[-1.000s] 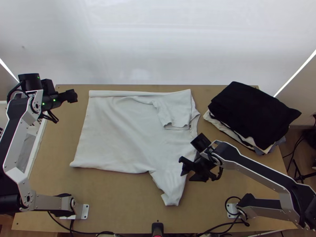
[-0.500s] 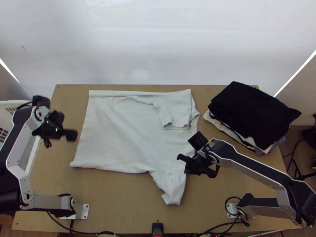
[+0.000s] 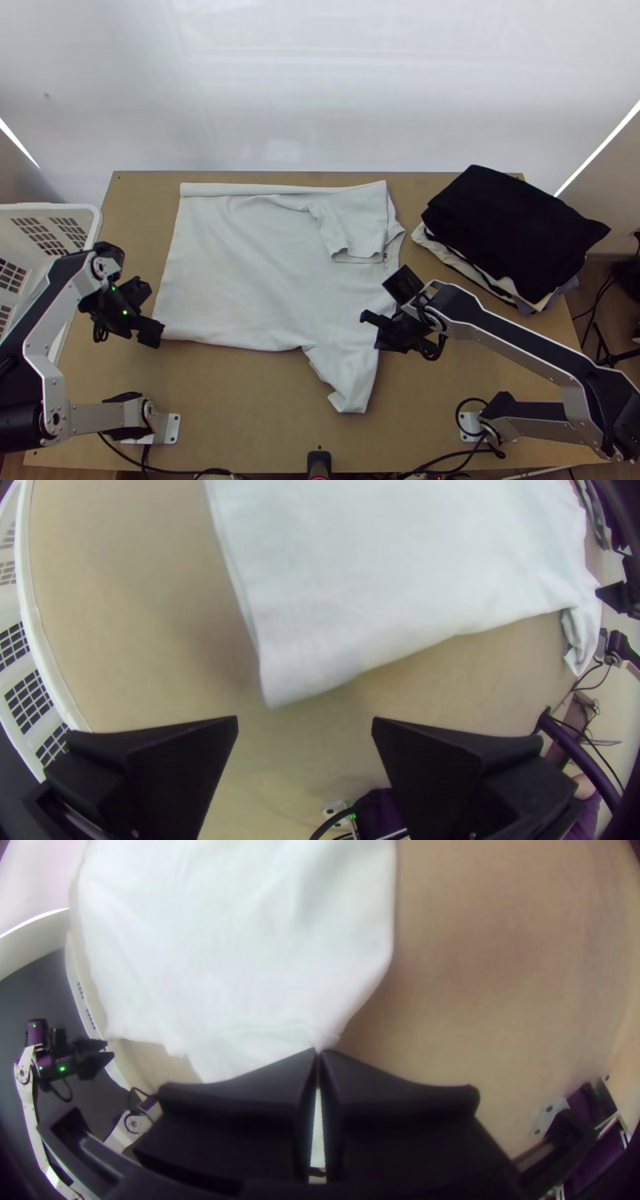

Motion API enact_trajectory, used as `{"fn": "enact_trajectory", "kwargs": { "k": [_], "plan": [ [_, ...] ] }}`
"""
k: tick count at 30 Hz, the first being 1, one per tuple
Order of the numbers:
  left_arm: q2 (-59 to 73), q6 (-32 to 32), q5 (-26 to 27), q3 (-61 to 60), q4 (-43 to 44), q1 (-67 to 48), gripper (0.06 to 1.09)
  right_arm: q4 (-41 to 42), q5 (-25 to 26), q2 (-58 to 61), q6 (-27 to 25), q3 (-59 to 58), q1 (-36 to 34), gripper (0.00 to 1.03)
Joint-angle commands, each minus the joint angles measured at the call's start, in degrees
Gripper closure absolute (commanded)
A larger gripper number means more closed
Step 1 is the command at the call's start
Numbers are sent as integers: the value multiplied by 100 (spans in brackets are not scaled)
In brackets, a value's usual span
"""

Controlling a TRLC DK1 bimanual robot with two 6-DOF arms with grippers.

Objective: Fold the t-shirt

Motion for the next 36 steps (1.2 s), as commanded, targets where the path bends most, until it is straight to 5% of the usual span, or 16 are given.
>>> {"fn": "enact_trajectory", "kwargs": {
  "k": [1,14,16,19,20,28,36],
  "plan": [
    [-118,-49,170,-467,392,-224,11,2,11,-25,1,-2,4,100],
    [101,-233,205,-300,911,-329,11,11,19,-25,-8,7,21,100],
    [66,-347,214,-291,1016,-373,37,11,19,-25,-8,7,30,100],
    [-154,-339,310,-335,1183,-444,97,11,19,-16,-25,25,13,100],
    [-189,-312,301,-353,1219,-488,104,11,28,-16,-34,34,-5,100],
    [-347,-541,530,-168,1122,-558,105,11,169,-60,-315,192,-620,100],
    [-734,-1490,838,640,981,-602,105,90,573,-657,-816,244,-1446,100]
  ]
}}
